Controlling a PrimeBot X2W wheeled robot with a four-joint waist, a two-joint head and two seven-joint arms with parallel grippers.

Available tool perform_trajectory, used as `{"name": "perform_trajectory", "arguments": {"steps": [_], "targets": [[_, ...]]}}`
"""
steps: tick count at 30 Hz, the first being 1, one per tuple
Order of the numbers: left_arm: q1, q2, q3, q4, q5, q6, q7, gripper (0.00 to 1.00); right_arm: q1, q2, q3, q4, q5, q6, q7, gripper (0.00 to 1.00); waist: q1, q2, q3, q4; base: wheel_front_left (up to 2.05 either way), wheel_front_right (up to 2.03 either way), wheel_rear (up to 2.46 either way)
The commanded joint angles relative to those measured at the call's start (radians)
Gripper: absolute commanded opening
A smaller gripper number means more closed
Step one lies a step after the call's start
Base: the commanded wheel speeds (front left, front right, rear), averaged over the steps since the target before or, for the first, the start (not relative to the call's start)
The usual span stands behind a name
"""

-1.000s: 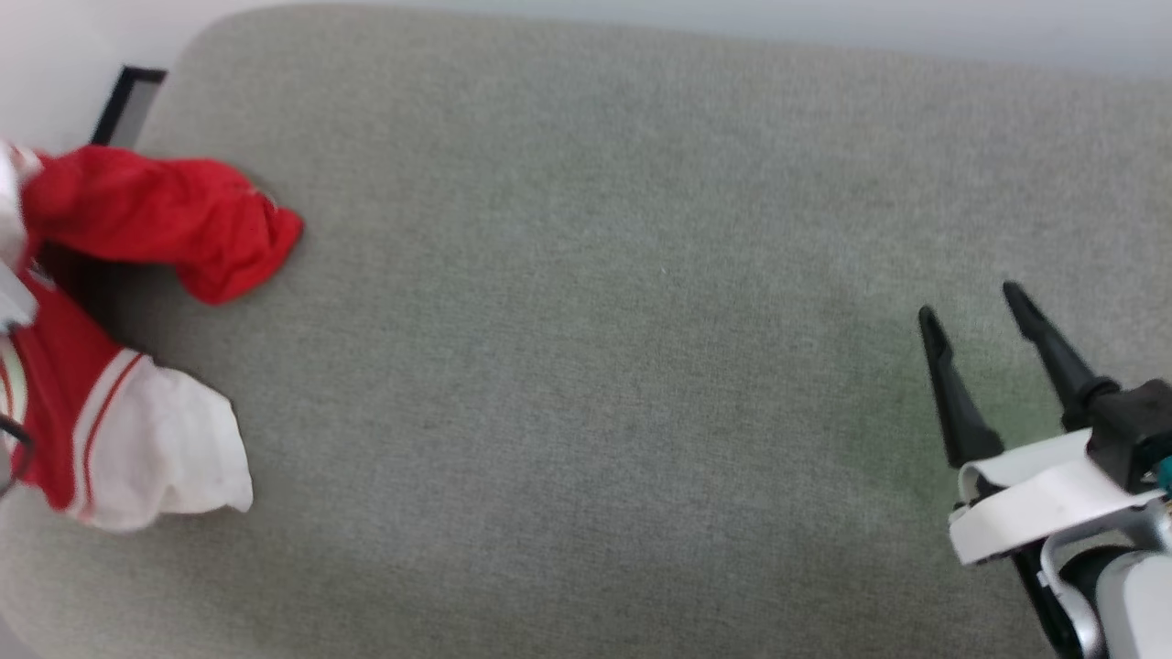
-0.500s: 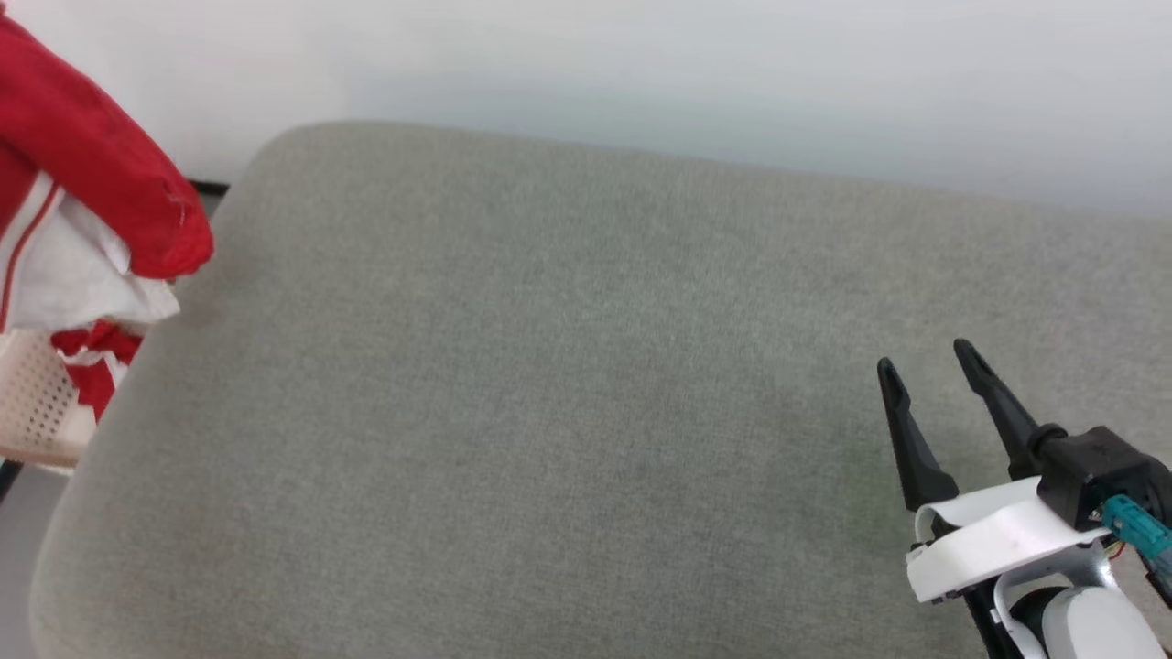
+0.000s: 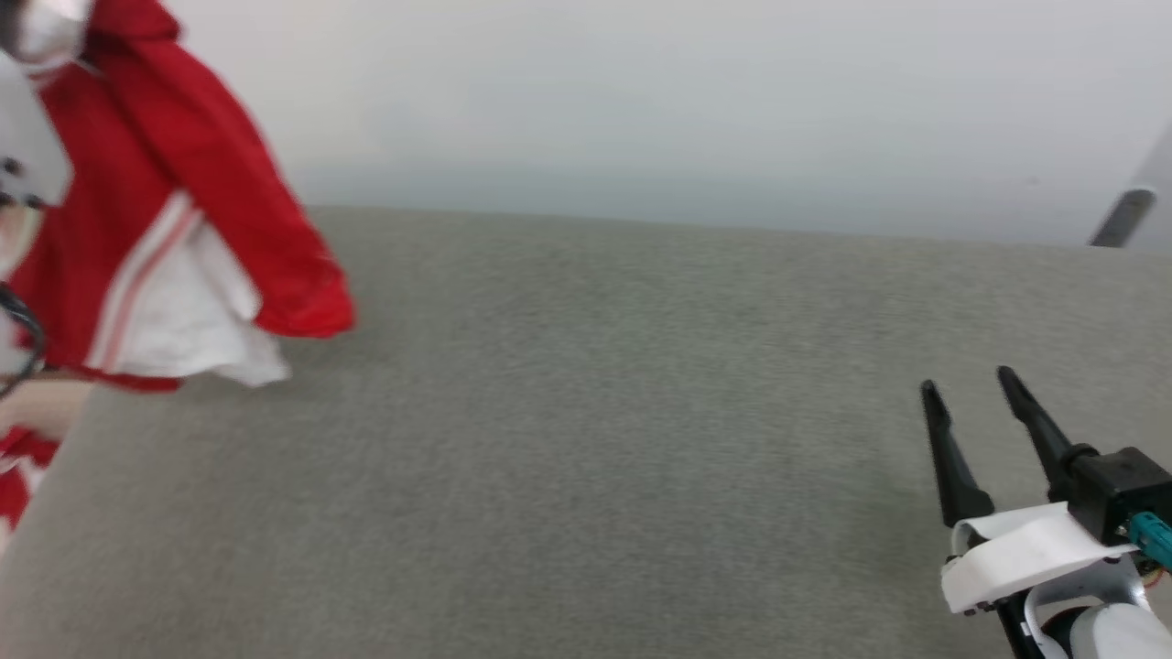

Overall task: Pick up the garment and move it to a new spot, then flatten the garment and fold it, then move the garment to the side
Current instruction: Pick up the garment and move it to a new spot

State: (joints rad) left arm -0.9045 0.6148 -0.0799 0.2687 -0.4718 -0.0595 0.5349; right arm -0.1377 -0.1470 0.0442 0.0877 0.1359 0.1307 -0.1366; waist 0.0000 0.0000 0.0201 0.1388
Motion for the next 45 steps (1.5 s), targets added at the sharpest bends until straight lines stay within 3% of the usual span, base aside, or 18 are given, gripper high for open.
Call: {"name": "perform_trajectory", "arguments": {"steps": [1, 12, 24, 33, 45], "targets": [[0.011, -0.002, 0.002, -0.025, -0.005, 0.007, 0.01, 0.0, 0.01, -0.004, -0.009, 0.003, -0.009, 0.0, -0.005, 1.0, 0.0, 0.0, -0.028, -0.066, 0.0, 0.0, 0.0], [0.1, -0.091, -0.065, -0.292, -0.053, 0.078, 0.166, 0.0, 0.028, -0.014, -0.103, 0.044, -0.03, 0.0, -0.025, 1.0, 0.0, 0.0, -0.01, -0.22, 0.0, 0.0, 0.0], [0.198, -0.221, -0.212, -0.384, -0.06, 0.115, 0.221, 0.0, 0.028, 0.03, -0.142, 0.08, -0.027, 0.0, -0.06, 1.0, 0.0, 0.0, 0.06, -0.299, 0.0, 0.0, 0.0], [0.309, -0.261, -0.291, -0.318, -0.08, 0.1, 0.22, 0.0, -0.011, 0.06, -0.116, 0.129, -0.02, 0.0, -0.092, 1.0, 0.0, 0.0, 0.113, -0.327, 0.0, 0.0, 0.0], [0.374, -0.27, -0.323, -0.064, -0.115, 0.044, 0.176, 0.0, -0.058, 0.078, -0.076, 0.195, 0.0, 0.0, -0.118, 1.0, 0.0, 0.0, 0.142, -0.341, 0.0, 0.0, 0.0]]}}
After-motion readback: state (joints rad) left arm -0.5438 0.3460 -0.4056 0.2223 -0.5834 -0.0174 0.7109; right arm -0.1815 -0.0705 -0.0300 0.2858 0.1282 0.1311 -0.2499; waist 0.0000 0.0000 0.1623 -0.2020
